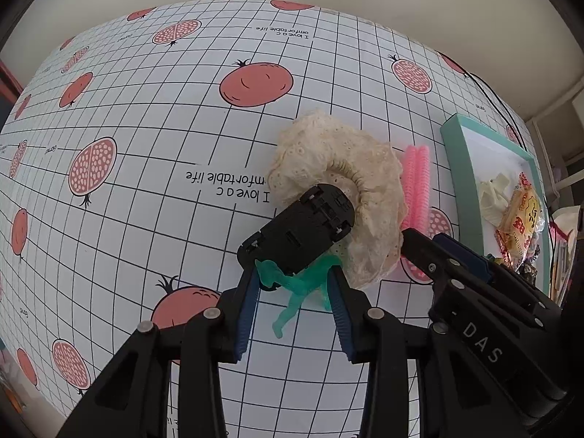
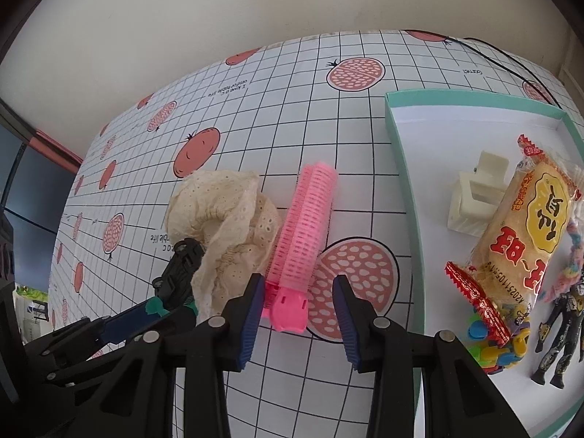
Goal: Organize objects
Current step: 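Grasp the black-teal hair clip with the left tool while the right tool grasps the pink hair roller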
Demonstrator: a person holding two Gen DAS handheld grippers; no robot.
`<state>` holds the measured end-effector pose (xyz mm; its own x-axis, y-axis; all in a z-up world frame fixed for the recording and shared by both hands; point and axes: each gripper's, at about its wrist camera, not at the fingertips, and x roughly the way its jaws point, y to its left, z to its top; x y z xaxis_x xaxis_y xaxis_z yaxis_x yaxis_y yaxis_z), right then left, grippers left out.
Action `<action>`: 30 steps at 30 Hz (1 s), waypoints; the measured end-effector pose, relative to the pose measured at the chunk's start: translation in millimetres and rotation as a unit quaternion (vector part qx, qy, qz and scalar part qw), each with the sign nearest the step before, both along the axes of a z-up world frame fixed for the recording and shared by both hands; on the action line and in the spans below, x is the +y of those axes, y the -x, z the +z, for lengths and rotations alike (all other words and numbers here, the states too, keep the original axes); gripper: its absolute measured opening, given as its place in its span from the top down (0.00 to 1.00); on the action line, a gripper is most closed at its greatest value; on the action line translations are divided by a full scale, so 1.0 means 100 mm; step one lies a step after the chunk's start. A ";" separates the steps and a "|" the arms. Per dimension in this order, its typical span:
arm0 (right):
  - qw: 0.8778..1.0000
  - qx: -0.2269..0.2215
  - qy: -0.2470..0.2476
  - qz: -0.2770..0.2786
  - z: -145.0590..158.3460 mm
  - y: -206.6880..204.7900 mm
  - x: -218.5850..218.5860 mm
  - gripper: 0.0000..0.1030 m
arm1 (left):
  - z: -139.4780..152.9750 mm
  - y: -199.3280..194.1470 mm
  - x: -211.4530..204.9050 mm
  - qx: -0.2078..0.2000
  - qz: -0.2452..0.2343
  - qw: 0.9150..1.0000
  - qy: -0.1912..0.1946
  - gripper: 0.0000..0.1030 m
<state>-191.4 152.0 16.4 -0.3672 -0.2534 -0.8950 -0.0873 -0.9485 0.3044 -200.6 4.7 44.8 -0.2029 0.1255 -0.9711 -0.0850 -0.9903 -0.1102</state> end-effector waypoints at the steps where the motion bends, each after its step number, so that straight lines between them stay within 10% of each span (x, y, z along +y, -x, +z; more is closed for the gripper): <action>1: 1.000 -0.001 0.002 -0.001 0.00 0.00 0.00 0.60 | 0.00 0.00 0.00 0.000 0.001 1.000 -0.003 0.61; 25: 0.999 0.038 0.001 0.012 0.24 -0.03 0.04 0.78 | 0.16 0.00 -0.07 0.018 -0.001 1.000 -0.023 0.61; 30: 0.999 0.047 0.006 0.007 0.35 -0.04 0.08 0.95 | 0.25 0.06 -0.04 0.036 0.002 0.999 -0.027 0.61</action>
